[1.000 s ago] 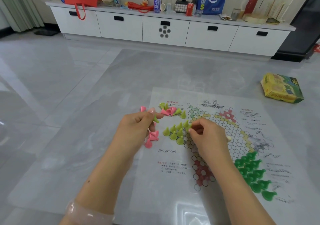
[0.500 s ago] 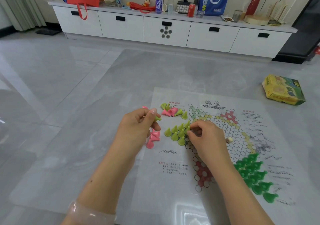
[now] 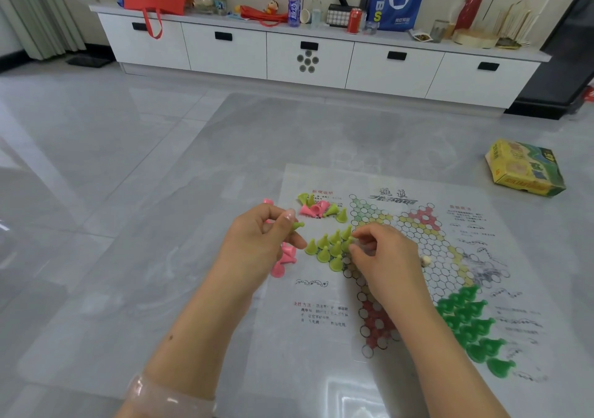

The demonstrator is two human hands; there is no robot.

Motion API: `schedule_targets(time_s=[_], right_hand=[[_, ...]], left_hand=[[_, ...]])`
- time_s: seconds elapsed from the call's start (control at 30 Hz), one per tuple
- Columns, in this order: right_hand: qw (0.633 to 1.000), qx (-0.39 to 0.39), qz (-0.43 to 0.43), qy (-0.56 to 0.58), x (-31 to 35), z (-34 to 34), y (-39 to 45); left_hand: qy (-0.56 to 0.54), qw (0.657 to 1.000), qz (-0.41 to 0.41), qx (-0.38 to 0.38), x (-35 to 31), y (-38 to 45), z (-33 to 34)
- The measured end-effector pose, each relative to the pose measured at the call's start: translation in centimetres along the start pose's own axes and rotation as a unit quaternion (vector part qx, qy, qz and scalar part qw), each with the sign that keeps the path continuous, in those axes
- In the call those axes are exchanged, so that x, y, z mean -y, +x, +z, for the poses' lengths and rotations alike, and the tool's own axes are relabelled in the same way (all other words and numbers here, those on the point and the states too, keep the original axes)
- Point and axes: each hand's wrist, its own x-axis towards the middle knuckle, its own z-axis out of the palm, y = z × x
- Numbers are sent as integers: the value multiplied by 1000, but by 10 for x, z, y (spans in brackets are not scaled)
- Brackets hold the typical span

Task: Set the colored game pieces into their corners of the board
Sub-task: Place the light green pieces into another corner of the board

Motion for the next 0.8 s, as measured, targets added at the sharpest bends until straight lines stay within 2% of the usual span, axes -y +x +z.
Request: schedule_targets(time_s=[0.1,0.23,0.33,0.63,0.8], right_hand=[[993,-10,-5,114,12,-13,-3],[959,68,-68,266,35,-26,-11],[954,89,-83,272,37,-22,-14],[954,85,-114,264,32,-21,-18],[960,46,-43,272,26,-29,-16]], left_hand=[[10,1000,0,18,4,1,3],[-4,998,1,57,9,0,10],[-11,997,1,72,9,-3,14],[0,997,-20,69,10,-5,25],[15,999,-12,49,11,-5,26]])
